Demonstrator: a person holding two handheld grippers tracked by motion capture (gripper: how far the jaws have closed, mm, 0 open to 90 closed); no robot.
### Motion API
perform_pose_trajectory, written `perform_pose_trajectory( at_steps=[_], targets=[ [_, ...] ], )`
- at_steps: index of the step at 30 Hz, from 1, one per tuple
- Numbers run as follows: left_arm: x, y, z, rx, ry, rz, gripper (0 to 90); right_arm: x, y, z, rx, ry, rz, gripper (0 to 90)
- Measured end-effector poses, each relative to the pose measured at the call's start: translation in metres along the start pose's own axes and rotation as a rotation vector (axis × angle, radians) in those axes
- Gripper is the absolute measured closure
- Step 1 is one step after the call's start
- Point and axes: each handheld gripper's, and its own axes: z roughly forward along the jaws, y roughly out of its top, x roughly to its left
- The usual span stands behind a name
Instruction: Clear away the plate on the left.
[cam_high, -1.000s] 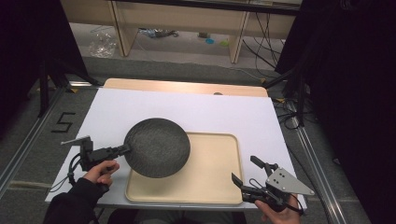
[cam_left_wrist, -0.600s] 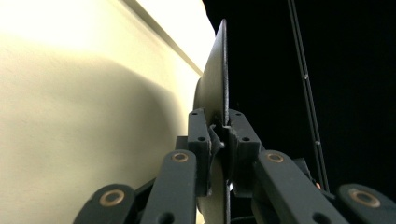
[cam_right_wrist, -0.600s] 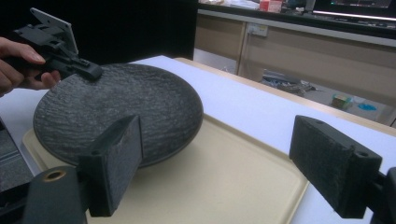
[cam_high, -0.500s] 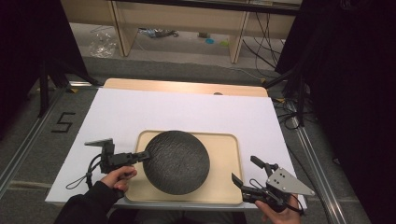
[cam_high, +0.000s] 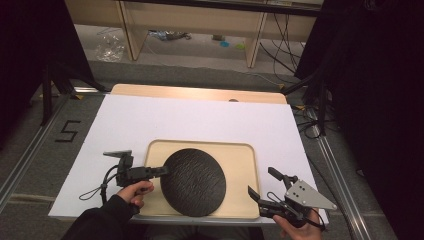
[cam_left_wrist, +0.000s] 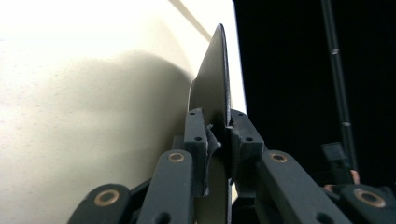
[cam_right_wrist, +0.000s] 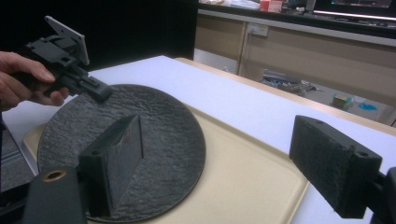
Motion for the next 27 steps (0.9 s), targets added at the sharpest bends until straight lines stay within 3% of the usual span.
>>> perform_pose_trajectory(
  at_steps=[7, 11, 12, 15, 16, 17, 20, 23, 25, 27],
  targets=[
    [-0.001, 0.000, 0.002, -0.020, 0.025, 0.054, 80.6, 0.002, 0.000, -0.001, 0.018, 0.011, 0.024, 18.8],
    [-0.002, -0.001, 0.005, -0.026, 0.067, 0.099, 82.5, 0.002, 0.000, 0.000, 0.011, 0.009, 0.027, 18.8],
    [0.001, 0.000, 0.007, -0.018, 0.073, 0.140, 82.9, 0.001, 0.000, 0.001, 0.000, 0.000, 0.007, 18.8],
    [0.000, 0.000, 0.009, -0.006, 0.087, 0.137, 83.7, 0.001, 0.000, 0.001, 0.005, 0.009, 0.009, 18.8],
    [-0.001, -0.001, 0.012, 0.005, 0.101, 0.170, 83.6, 0.001, 0.000, 0.001, 0.000, 0.008, 0.014, 18.8],
    [-0.001, -0.001, 0.012, 0.005, 0.101, 0.170, 83.4, 0.001, 0.000, 0.001, 0.000, 0.008, 0.014, 18.8],
    [-0.005, 0.000, 0.018, 0.031, 0.141, 0.226, 82.5, 0.000, 0.000, 0.001, -0.008, 0.016, 0.016, 18.8],
    [-0.007, -0.001, 0.022, 0.024, 0.160, 0.232, 81.3, 0.002, 0.000, 0.000, 0.007, 0.016, 0.024, 18.8],
    [-0.003, 0.000, 0.025, 0.054, 0.176, 0.252, 81.2, 0.001, 0.000, 0.001, 0.000, 0.011, 0.013, 18.8],
    [-0.002, 0.001, 0.027, 0.058, 0.185, 0.244, 80.2, 0.001, 0.000, 0.001, -0.001, 0.010, 0.013, 18.8]
  ],
)
